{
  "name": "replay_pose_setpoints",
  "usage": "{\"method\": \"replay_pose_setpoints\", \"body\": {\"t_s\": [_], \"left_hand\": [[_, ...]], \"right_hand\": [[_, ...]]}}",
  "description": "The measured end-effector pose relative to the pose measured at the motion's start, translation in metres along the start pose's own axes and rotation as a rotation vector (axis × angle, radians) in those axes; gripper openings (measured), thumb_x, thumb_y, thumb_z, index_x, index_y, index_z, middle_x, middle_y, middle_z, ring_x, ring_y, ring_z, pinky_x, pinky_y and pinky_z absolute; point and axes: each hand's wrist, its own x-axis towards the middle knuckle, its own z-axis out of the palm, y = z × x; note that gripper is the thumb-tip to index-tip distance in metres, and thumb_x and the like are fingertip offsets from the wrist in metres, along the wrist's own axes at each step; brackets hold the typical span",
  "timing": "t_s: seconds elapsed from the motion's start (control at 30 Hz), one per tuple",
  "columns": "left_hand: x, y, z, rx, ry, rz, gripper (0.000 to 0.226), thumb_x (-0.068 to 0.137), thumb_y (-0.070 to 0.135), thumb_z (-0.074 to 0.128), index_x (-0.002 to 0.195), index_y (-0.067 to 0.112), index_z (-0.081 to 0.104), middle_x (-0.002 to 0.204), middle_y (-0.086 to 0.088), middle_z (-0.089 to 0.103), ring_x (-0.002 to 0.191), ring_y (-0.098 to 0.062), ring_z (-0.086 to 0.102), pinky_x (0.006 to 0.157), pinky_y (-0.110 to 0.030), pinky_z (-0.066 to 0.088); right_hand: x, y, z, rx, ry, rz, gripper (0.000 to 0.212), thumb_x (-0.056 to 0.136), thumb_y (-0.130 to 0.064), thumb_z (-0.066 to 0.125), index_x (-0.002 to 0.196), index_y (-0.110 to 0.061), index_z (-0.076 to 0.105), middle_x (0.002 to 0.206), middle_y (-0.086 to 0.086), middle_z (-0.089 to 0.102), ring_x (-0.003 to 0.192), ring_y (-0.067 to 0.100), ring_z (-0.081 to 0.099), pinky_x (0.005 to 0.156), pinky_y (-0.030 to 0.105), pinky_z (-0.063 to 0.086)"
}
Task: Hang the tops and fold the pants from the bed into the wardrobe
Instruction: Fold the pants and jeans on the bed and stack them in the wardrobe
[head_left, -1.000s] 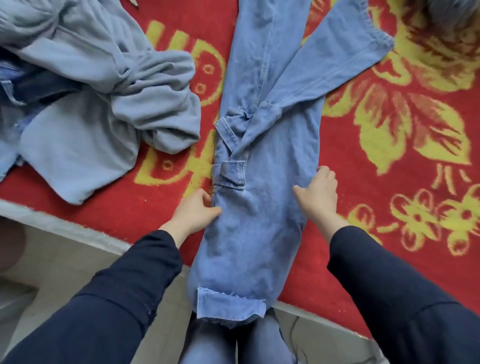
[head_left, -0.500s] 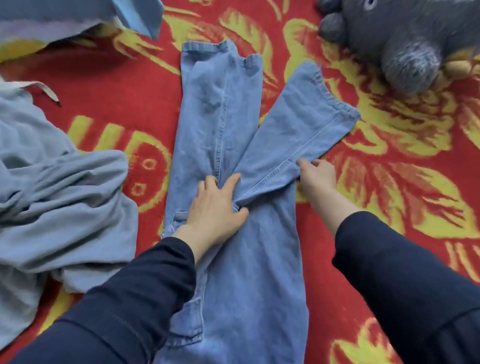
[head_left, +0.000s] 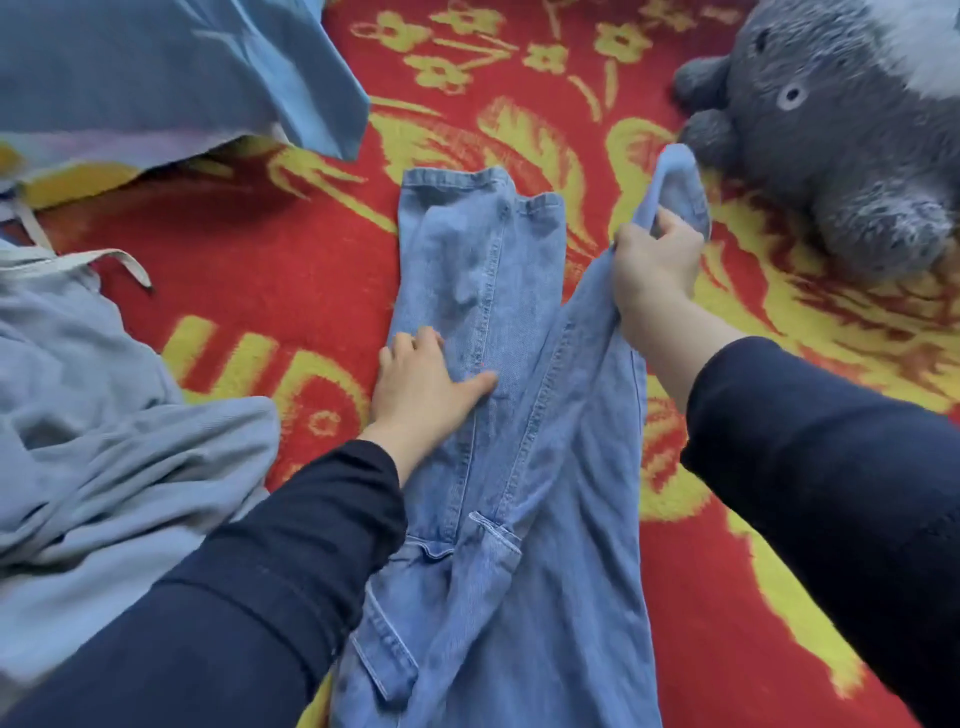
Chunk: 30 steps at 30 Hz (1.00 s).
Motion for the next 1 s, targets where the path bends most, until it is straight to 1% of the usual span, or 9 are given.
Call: {"method": "replay_pose_setpoints", "body": {"t_s": [0.13,0.27,0.37,0.47,0.6,0.7,0.77,0.87,1.0], "left_hand": [[0.016,0.005,0.01,0.078,-0.031,0.126,0.019,0.091,0.033,0.057,0.085,0.017,0.049,0.099,-0.007,0.057,0.102,-0.03,0.051,0.08,-0.037,0.042],[0.035,-0.018,-0.008,-0.79,-0.003,-0.135,0.022,0.093,0.018,0.059,0.072,0.014,0.055,0.068,0.002,0.061,0.058,-0.009,0.056,0.055,-0.024,0.041],[0.035,-0.035,-0.018,-1.161,-0.196,-0.328,0.025,0.097,0.036,0.051,0.083,0.017,0.06,0.08,0.002,0.068,0.068,-0.004,0.063,0.066,-0.018,0.049],[0.038,-0.05,-0.018,-1.372,-0.355,-0.368,0.059,0.094,0.063,0.031,0.108,0.015,0.062,0.101,-0.002,0.071,0.095,-0.012,0.065,0.086,-0.027,0.048],[0.033,-0.054,-0.015,-1.307,-0.322,-0.251,0.038,0.092,0.035,0.056,0.117,0.007,0.062,0.11,-0.008,0.071,0.1,-0.017,0.067,0.086,-0.026,0.054],[0.027,-0.047,-0.015,-1.158,-0.302,-0.181,0.023,0.086,0.014,0.068,0.105,0.002,0.068,0.099,-0.015,0.073,0.09,-0.027,0.07,0.081,-0.034,0.057],[0.029,-0.037,-0.023,-1.038,-0.265,-0.143,0.014,0.09,0.016,0.065,0.092,0.003,0.07,0.088,-0.013,0.073,0.079,-0.023,0.069,0.075,-0.034,0.055],[0.041,-0.041,-0.035,-1.111,-0.125,-0.169,0.021,0.089,0.027,0.065,0.084,0.006,0.066,0.083,-0.008,0.067,0.073,-0.016,0.062,0.071,-0.029,0.051],[0.036,-0.074,-0.024,-1.068,-0.076,-0.267,0.03,0.084,0.041,0.064,0.091,0.012,0.062,0.092,-0.005,0.066,0.084,-0.018,0.061,0.079,-0.035,0.048]], "right_hand": [[0.0,-0.018,0.023,-0.025,0.031,0.02,0.043,0.085,-0.01,0.048,0.051,-0.019,0.023,0.05,-0.004,0.022,0.048,0.015,0.02,0.046,0.03,0.017],[-0.001,-0.047,0.044,0.084,0.069,-0.19,0.046,0.091,-0.015,0.049,0.056,-0.021,0.02,0.054,-0.005,0.02,0.051,0.012,0.019,0.049,0.029,0.016],[-0.017,-0.059,0.082,-0.008,-0.236,-0.285,0.042,0.095,-0.021,0.047,0.057,-0.019,0.03,0.055,-0.006,0.03,0.055,0.009,0.029,0.051,0.028,0.024],[-0.039,-0.041,0.109,-0.246,-0.695,-0.132,0.029,0.096,-0.027,0.045,0.068,-0.019,0.044,0.061,0.0,0.044,0.056,0.016,0.039,0.05,0.027,0.03],[-0.047,-0.001,0.104,-0.327,-0.83,-0.109,0.028,0.093,-0.015,0.052,0.11,0.001,0.067,0.096,0.009,0.066,0.092,0.02,0.059,0.062,0.019,0.042],[-0.038,0.01,0.094,-0.274,-0.686,-0.107,0.038,0.089,-0.015,0.055,0.123,-0.002,0.063,0.126,0.008,0.065,0.119,0.019,0.057,0.097,0.029,0.046],[-0.032,0.011,0.088,-0.302,-0.533,-0.17,0.037,0.086,-0.014,0.053,0.118,0.004,0.06,0.126,0.016,0.061,0.122,0.027,0.054,0.098,0.04,0.046],[-0.031,0.012,0.072,-0.356,-0.413,-0.272,0.044,0.089,-0.023,0.05,0.131,-0.012,0.059,0.129,0.003,0.063,0.124,0.02,0.054,0.1,0.028,0.042],[-0.045,0.043,0.053,-0.732,-0.682,-0.396,0.062,0.093,-0.044,0.053,0.149,-0.025,0.034,0.154,0.004,0.033,0.145,0.022,0.024,0.115,0.036,0.023]]}}
